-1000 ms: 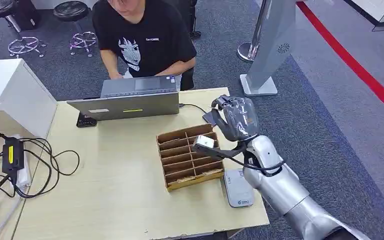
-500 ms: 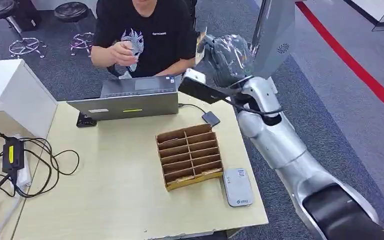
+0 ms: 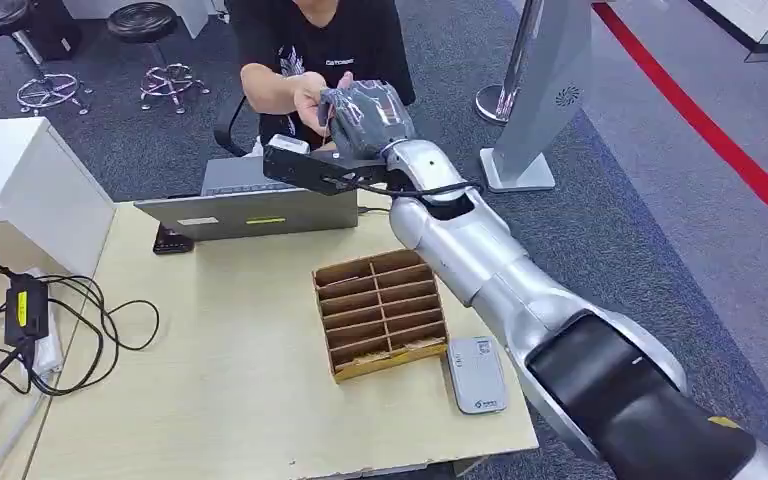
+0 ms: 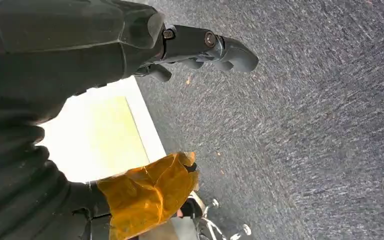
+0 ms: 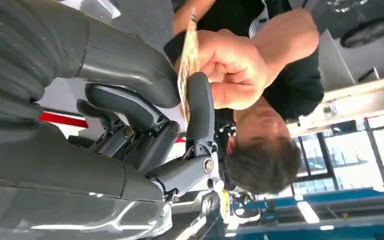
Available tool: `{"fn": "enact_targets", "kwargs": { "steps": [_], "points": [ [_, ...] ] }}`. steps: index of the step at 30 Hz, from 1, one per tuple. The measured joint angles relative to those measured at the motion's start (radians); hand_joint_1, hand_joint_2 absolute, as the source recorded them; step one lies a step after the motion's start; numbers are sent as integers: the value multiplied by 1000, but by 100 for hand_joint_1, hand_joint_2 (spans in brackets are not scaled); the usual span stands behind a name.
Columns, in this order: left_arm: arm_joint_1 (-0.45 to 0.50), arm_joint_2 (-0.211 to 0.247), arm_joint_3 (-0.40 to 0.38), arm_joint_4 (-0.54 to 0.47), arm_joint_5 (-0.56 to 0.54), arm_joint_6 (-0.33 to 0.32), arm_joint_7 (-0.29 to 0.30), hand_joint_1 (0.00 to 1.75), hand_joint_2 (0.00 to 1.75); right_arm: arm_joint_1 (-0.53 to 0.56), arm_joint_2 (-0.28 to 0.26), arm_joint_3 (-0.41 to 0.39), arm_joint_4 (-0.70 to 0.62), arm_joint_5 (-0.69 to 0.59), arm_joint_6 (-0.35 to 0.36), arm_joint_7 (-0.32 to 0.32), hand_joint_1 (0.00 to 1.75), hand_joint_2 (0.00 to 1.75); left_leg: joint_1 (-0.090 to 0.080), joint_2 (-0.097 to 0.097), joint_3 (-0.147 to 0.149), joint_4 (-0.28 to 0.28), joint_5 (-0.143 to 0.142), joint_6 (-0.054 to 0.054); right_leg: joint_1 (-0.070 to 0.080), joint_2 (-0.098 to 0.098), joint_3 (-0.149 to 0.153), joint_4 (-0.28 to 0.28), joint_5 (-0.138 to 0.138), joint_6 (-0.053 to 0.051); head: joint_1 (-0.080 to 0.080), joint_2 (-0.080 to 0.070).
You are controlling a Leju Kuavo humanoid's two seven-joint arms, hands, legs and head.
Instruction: Pass the card to the sensor for recognition and then transmit it.
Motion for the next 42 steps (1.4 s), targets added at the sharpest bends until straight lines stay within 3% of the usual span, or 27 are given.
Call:
{"fn": "enact_targets", "kwargs": {
  "steps": [1,2,3,4,20,23,26,29,33,35,37,42],
  "points": [
    [0,-1,-1,0,0,0,2,0,175,-1,4,3,8,3,0,0,175,175,0,0,0,0,0,0,0,0,0,0,0,0,0,0],
    [0,-1,-2,0,0,0,3,0,175,-1,10,6,19,3,0,-2,14,175,0,0,0,0,0,0,0,0,0,0,0,0,0,0],
    [0,-1,-2,0,0,0,5,0,175,-1,13,9,27,3,-1,-5,14,175,0,0,0,0,0,0,0,0,0,0,0,0,0,0],
    [0,-1,-3,0,0,0,5,0,175,-1,15,11,32,4,-1,-8,0,175,0,0,0,0,0,0,0,0,0,0,0,0,0,0],
    [1,-1,-4,0,0,4,4,0,175,-1,16,26,47,3,-60,-44,0,175,0,0,0,0,0,0,0,0,0,0,0,0,0,0],
    [5,-1,-3,0,3,10,-5,0,175,5,-3,23,36,-43,-66,-84,0,175,0,0,0,0,0,0,0,0,0,0,0,0,0,0],
    [20,0,-3,0,8,19,-16,0,175,32,-54,-12,8,-171,-45,-160,0,175,0,0,0,0,0,0,0,0,0,-1,0,0,0,0],
    [39,2,7,0,26,30,-33,0,175,90,-128,-115,-16,-448,81,-299,0,175,-1,-3,0,0,-1,2,0,-4,1,-3,0,0,0,0],
    [72,8,29,0,48,42,-47,0,175,238,-243,-376,-22,-913,468,-487,0,175,-1,-10,0,1,-2,4,0,-11,5,-7,-1,1,-1,0],
    [83,11,38,0,53,43,-47,0,175,318,-290,-518,-15,-1094,662,-497,0,175,-1,-11,0,1,-3,6,0,-12,5,-7,-1,2,0,0],
    [89,14,49,0,61,45,-46,0,175,393,-325,-653,6,-1212,770,-477,0,175,-1,-11,-1,1,-4,7,0,-12,5,-8,-2,4,-1,0],
    [90,18,71,0,76,53,-42,0,175,523,-373,-890,81,-1345,850,-427,0,175,-1,-7,0,0,-7,8,0,-9,4,-9,-3,5,-1,0]
  ]
}}
